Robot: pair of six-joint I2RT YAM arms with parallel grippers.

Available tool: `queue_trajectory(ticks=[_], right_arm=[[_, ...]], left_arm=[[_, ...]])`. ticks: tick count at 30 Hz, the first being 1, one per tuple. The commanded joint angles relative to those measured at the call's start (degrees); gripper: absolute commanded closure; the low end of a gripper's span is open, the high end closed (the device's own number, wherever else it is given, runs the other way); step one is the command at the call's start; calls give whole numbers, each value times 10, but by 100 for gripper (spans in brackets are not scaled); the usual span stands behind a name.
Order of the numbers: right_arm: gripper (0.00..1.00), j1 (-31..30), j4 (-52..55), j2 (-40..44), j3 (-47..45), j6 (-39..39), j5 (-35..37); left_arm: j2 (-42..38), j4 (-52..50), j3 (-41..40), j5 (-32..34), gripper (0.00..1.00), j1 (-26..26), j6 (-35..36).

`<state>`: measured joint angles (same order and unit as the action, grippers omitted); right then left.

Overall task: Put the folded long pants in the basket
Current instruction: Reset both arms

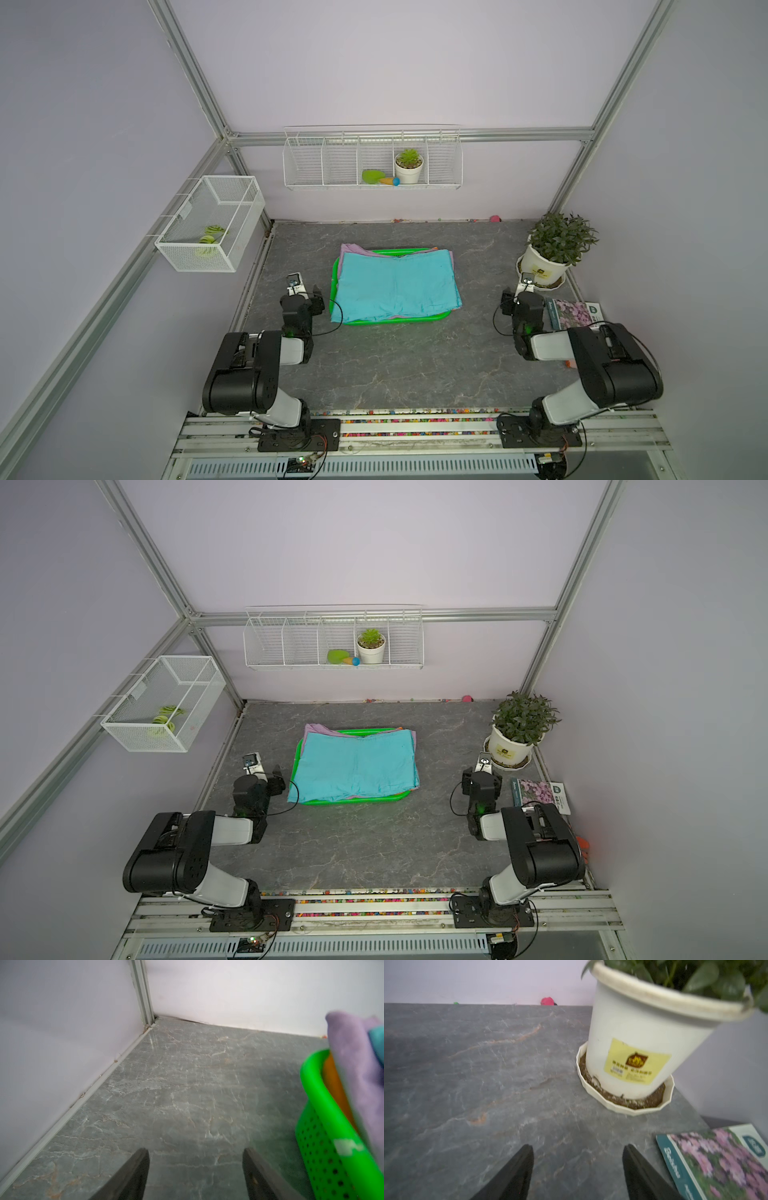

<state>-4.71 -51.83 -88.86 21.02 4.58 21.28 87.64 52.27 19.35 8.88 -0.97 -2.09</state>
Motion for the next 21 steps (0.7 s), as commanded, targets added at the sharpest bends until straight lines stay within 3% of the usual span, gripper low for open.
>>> queue_trajectory(ticks=[1, 2, 3, 6, 21], right_arm=[[20, 5, 8, 2, 9, -7, -29], [3, 6, 32, 8, 14, -5, -29], [1, 6, 61, 17, 22, 0, -28], [1, 2, 19, 16, 4, -20, -36], [1, 1, 45, 16, 16, -3, -18]], left_arm=[[-10, -14, 20, -22, 8, 5, -10], [-7, 0, 15, -23, 0, 5, -7], [-10, -5, 16, -26, 1, 5, -6], [-11, -12, 19, -24, 0, 5, -8], [-10, -13, 19, -25, 1, 5, -7]])
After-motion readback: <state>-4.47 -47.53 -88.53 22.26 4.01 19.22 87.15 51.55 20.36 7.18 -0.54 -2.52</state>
